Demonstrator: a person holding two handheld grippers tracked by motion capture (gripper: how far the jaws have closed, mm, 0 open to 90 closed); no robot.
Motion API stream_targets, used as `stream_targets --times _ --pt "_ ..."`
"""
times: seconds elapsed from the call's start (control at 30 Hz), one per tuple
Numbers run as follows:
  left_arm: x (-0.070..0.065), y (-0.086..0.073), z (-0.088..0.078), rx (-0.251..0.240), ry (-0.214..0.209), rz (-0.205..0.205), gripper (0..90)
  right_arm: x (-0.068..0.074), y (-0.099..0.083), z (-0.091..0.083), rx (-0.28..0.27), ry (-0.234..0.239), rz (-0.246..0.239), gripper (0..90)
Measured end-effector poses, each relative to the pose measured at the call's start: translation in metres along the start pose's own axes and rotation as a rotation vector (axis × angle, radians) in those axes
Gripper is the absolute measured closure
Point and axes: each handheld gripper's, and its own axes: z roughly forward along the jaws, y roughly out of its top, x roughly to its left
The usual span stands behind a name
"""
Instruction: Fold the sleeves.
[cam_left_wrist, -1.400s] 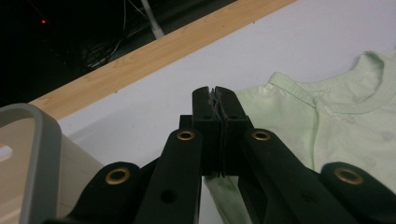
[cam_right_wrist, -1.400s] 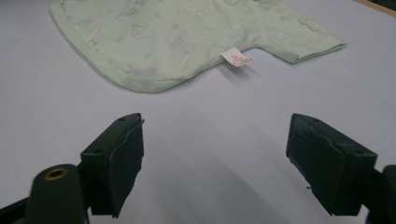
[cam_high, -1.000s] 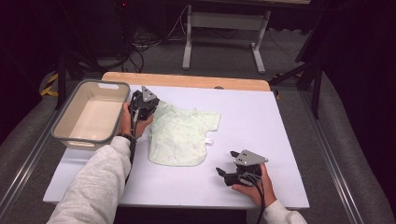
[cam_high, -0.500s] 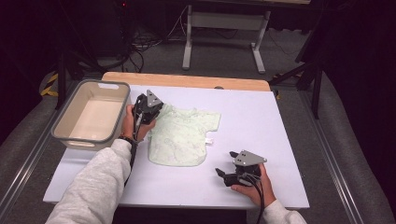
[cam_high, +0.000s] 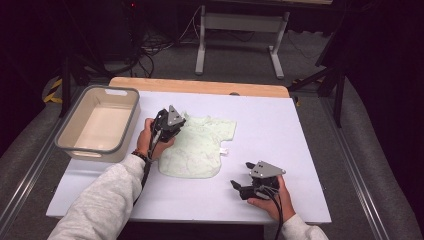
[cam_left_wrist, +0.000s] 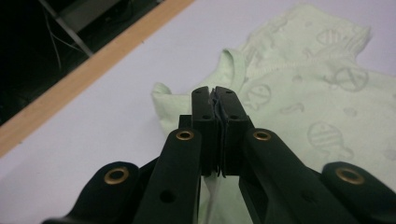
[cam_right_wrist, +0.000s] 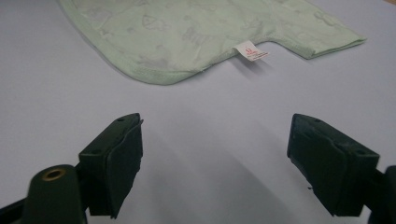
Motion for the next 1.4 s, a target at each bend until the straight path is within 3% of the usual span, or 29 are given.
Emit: stream_targets --times 0.13,0.23,0.27,0.3,0.33,0.37,0.4,0.43,0.5,0.53,0.57,0.63,0.67,0.73,0.77,0.8,0.87,1.03,1.23,1.3,1.4 --pt "-0.003 -0.005 0.013 0.043 -0.016 0.005 87.3 0.000 0.000 0.000 0.002 0.001 0.000 18.9" --pt "-0.003 -0.007 0.018 0.050 -0.057 -0.013 84.0 -0.001 -0.001 0.000 0.003 0.004 0.004 19.4" --pt "-0.002 -0.006 0.014 0.018 -0.099 -0.033 81.2 -0.001 -0.001 0.000 0.004 0.009 0.003 21.2" --pt "-0.001 -0.003 0.006 -0.015 -0.108 -0.042 80.7 -0.001 -0.001 -0.001 0.002 0.013 -0.003 21.6" --pt "0.002 0.004 -0.011 -0.071 -0.101 -0.032 80.4 -0.001 -0.001 -0.002 -0.008 0.015 0.001 21.2" --pt "0.002 0.004 -0.011 -0.071 -0.101 -0.032 79.8 -0.001 -0.001 -0.002 -0.009 0.013 0.003 20.7" --pt "0.009 0.010 -0.030 -0.115 -0.084 -0.041 79.6 -0.002 -0.001 -0.002 -0.007 0.009 0.004 20.4" --pt "0.009 0.010 -0.030 -0.115 -0.084 -0.041 79.8 -0.002 -0.001 -0.002 -0.007 0.009 0.004 20.4" --pt "0.022 0.013 -0.044 -0.150 -0.053 -0.057 80.6 -0.001 0.000 -0.001 -0.004 0.008 0.004 20.0" --pt "0.026 0.011 -0.045 -0.154 -0.067 -0.085 81.9 0.000 0.000 -0.001 -0.006 0.007 -0.002 20.0" --pt "0.029 0.010 -0.043 -0.147 -0.073 -0.103 83.0 0.001 0.001 -0.002 -0.008 0.009 -0.005 20.0" --pt "0.032 0.004 -0.035 -0.097 -0.048 -0.102 83.7 0.002 0.002 -0.002 -0.007 0.009 -0.011 20.0" --pt "0.033 0.001 -0.030 -0.086 -0.066 -0.121 84.3 0.002 0.002 -0.001 -0.006 0.012 -0.012 20.0" --pt "0.033 -0.003 -0.025 -0.069 -0.067 -0.122 86.1 0.002 0.001 -0.001 -0.003 0.014 -0.010 20.0" --pt "0.033 -0.012 -0.014 -0.037 -0.083 -0.143 86.8 0.002 0.001 -0.001 -0.003 0.015 -0.010 20.0" --pt "0.033 -0.012 -0.014 -0.037 -0.083 -0.143 86.9 0.002 0.001 -0.001 -0.001 0.015 -0.010 20.0" --pt "0.030 -0.020 0.002 0.025 -0.105 -0.139 88.4 0.001 0.001 -0.001 0.000 0.015 -0.011 20.1" --pt "0.025 -0.024 0.021 0.073 -0.118 -0.119 89.4 0.002 0.001 0.000 0.002 0.018 -0.012 20.4" --pt "0.019 -0.024 0.033 0.087 -0.152 -0.118 89.4 0.003 0.001 -0.001 0.004 0.019 -0.020 20.4" --pt "0.013 -0.021 0.034 0.078 -0.169 -0.095 88.9 0.002 0.001 -0.001 0.004 0.022 -0.021 20.5" --pt "0.004 -0.015 0.039 0.092 -0.150 -0.054 88.4 0.003 0.001 0.000 0.008 0.025 -0.021 20.5"
